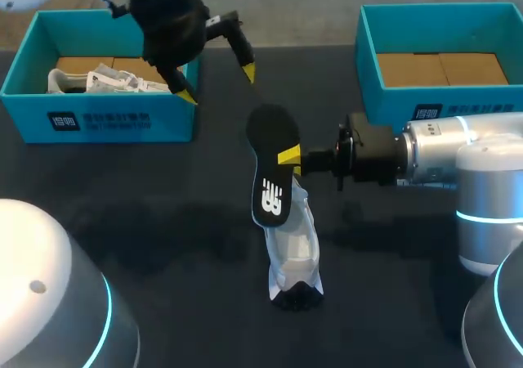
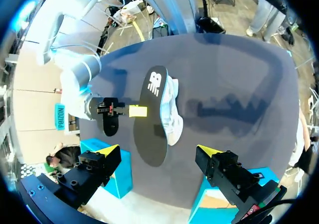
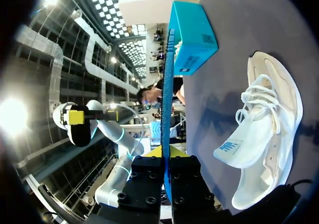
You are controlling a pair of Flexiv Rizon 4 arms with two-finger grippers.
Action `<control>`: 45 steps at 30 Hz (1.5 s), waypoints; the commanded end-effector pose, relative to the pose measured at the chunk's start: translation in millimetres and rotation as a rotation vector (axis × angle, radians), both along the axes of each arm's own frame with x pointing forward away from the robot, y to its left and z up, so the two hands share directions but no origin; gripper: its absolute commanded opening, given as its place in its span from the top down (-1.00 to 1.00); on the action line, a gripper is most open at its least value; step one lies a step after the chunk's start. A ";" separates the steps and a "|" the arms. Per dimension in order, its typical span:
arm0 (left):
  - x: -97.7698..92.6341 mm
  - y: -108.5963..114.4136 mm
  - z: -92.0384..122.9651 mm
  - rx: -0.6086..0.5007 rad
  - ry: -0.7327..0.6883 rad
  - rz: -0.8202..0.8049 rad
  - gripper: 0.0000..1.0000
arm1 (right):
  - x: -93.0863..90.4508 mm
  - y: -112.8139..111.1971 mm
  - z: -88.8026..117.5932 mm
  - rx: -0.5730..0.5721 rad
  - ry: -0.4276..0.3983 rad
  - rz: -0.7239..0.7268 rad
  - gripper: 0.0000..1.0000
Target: Take the shoe out of the shoebox, open the shoe tongue, remove and reinsert the insole, then place the shoe into the shoebox
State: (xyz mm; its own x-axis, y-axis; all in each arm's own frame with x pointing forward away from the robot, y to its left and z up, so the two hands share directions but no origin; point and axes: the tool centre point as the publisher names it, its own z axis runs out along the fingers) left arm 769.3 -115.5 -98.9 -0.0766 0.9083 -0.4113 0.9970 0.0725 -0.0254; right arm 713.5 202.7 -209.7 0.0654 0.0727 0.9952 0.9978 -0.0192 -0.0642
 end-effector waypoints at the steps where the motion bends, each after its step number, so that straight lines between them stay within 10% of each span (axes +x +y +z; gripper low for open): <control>1: -10.7 15.0 -6.2 -0.319 -0.082 0.039 -1.00 | -0.9 0.9 0.0 -0.002 0.000 -0.002 1.00; 17: -3.1 32.3 -28.1 -0.694 -0.133 -0.053 -1.00 | -0.9 0.9 0.0 -0.002 0.000 -0.002 1.00; 34: -3.1 32.3 -28.1 -0.694 -0.133 -0.053 -1.00 | -0.9 0.9 0.0 -0.002 0.000 -0.002 1.00; 45: -2.5 24.9 -69.4 -0.898 -0.160 0.058 -1.00 | -0.9 0.9 0.0 -0.002 0.000 -0.002 1.00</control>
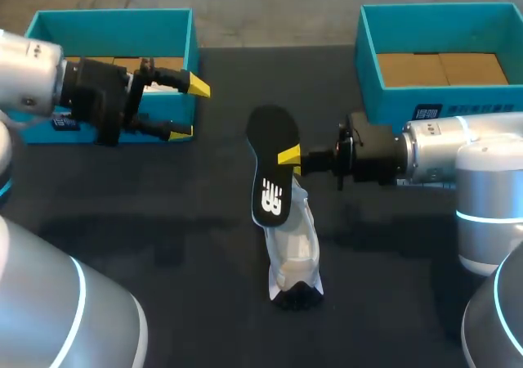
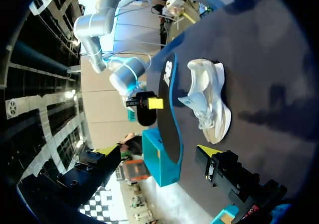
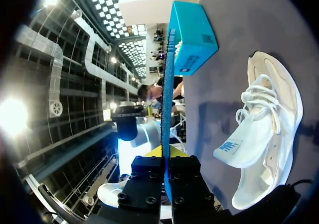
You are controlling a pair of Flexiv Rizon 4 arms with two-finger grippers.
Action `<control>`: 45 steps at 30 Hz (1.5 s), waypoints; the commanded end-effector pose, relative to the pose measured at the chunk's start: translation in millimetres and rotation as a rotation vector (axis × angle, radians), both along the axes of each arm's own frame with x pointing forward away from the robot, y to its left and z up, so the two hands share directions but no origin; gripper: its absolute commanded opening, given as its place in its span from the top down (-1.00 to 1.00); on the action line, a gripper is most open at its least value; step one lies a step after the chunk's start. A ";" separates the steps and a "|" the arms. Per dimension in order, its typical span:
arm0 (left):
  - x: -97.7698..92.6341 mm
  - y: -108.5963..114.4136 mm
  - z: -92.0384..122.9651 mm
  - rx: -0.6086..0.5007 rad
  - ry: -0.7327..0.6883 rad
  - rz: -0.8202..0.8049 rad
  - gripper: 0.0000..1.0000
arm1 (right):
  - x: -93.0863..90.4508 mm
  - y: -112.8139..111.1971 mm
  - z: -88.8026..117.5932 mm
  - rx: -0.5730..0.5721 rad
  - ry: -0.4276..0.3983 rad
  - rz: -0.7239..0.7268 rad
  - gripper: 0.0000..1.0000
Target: Take the shoe out of the shoebox, open the shoe tongue, remove and reinsert the insole, then place the shoe into the shoebox
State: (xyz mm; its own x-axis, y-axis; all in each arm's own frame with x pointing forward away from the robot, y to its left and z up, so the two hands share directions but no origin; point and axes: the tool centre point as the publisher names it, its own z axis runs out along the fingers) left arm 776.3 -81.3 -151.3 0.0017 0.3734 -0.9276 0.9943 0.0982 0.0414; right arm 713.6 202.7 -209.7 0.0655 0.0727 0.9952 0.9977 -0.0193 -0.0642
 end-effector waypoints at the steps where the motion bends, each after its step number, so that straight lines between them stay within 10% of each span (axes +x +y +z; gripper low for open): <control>1: -10.3 -10.9 -18.8 -0.169 -0.017 0.025 -1.00 | -1.0 0.9 0.1 -0.002 0.000 -0.002 1.00; 45: -14.8 -69.4 -58.8 -0.362 0.076 0.008 -1.00 | -6.3 1.3 -3.1 0.052 -0.009 -0.009 1.00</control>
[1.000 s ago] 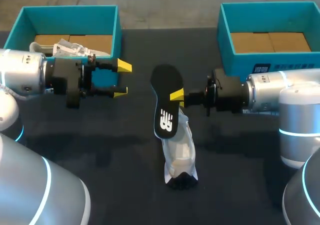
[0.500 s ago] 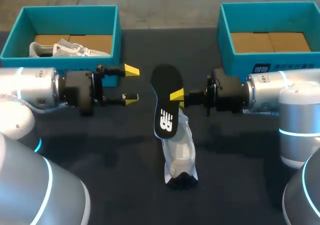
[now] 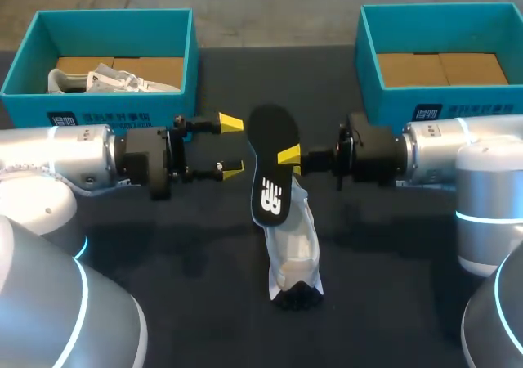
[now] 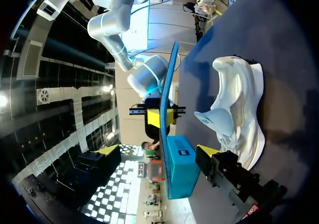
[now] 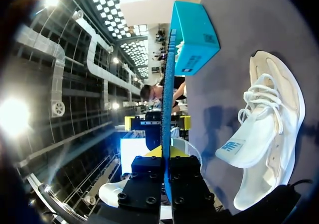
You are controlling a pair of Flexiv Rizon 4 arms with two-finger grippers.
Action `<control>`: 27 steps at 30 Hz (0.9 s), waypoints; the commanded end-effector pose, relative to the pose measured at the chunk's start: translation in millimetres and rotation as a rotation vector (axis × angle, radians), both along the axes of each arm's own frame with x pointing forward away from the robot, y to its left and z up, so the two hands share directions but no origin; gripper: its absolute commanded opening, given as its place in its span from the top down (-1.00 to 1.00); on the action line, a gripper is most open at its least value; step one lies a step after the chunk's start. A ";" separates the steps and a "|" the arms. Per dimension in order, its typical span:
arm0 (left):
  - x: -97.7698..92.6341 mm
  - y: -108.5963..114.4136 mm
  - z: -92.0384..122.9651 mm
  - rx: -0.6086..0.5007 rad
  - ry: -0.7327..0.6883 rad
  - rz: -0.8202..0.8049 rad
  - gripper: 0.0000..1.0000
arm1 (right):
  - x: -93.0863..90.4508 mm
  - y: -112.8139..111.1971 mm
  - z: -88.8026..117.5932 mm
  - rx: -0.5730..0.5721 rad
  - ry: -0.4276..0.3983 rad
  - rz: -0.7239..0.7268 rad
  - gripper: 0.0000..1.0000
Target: Take the shoe out of the shoebox, open the shoe tongue, remove and reinsert the insole, then place the shoe into the shoebox
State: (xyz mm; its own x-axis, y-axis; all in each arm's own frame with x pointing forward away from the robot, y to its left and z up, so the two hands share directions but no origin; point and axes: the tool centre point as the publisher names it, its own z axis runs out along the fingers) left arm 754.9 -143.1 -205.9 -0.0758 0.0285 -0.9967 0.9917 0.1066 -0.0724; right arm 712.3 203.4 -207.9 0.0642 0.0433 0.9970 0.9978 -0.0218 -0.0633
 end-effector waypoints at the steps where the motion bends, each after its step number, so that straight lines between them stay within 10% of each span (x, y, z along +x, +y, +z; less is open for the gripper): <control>1: 7.1 -8.6 -4.7 -0.013 -0.002 -0.009 -1.00 | -5.9 0.5 -5.2 0.027 -0.009 -0.005 1.00; 17: 6.7 -19.6 -9.7 0.000 -0.010 0.016 -0.89 | -10.1 1.8 -10.2 0.034 -0.024 -0.006 1.00; 27: 8.0 -32.0 -15.3 -0.013 -0.008 0.059 -0.19 | -10.1 1.8 -10.2 0.034 -0.024 -0.006 1.00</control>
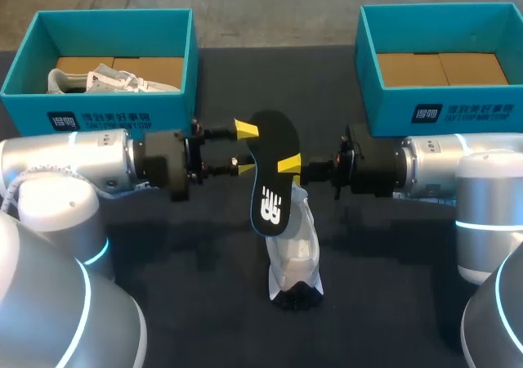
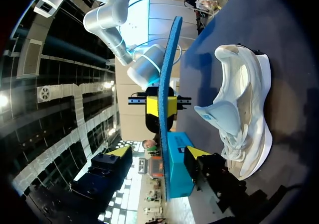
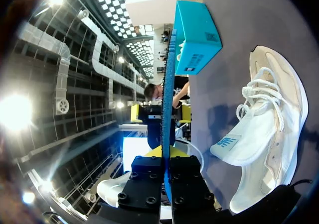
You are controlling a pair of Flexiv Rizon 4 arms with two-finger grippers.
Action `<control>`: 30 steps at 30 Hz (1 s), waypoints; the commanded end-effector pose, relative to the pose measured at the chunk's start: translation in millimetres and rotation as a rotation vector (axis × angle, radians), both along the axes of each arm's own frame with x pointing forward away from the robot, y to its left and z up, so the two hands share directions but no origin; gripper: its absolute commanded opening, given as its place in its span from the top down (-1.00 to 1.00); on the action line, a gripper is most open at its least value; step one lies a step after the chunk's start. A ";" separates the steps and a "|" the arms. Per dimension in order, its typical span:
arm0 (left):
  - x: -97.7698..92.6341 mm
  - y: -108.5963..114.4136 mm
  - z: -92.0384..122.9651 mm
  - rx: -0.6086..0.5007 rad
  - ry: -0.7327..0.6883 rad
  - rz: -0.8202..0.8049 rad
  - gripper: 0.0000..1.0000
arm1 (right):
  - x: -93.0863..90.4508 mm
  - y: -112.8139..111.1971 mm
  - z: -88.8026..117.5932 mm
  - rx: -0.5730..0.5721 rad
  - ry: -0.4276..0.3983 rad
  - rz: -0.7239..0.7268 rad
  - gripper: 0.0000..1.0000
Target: Take the shoe out of the shoebox, open the shoe tongue, remove and reinsert the insole, then place the shoe into the shoebox
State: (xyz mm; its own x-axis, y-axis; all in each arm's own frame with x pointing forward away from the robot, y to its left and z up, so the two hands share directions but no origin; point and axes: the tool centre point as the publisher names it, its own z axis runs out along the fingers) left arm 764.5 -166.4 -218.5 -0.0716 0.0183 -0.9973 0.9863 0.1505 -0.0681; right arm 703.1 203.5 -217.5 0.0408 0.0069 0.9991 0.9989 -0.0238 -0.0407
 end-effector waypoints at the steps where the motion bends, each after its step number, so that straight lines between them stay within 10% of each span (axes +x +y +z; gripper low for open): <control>1: -0.9 -10.1 -3.2 -0.004 -0.004 0.016 -0.14 | -0.9 1.7 -0.6 -0.003 0.000 -0.002 1.00; 30: 20.9 -25.3 -15.0 0.013 -0.016 0.044 0.23 | -0.9 1.7 -0.6 -0.003 0.000 -0.002 1.00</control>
State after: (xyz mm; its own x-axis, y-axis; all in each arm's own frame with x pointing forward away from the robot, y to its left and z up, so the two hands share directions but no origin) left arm 780.7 -187.3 -232.8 -0.0569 0.0272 -0.9980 0.9785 0.1999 -0.0503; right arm 702.9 203.9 -218.0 0.0407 0.0071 0.9991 0.9989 -0.0247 -0.0406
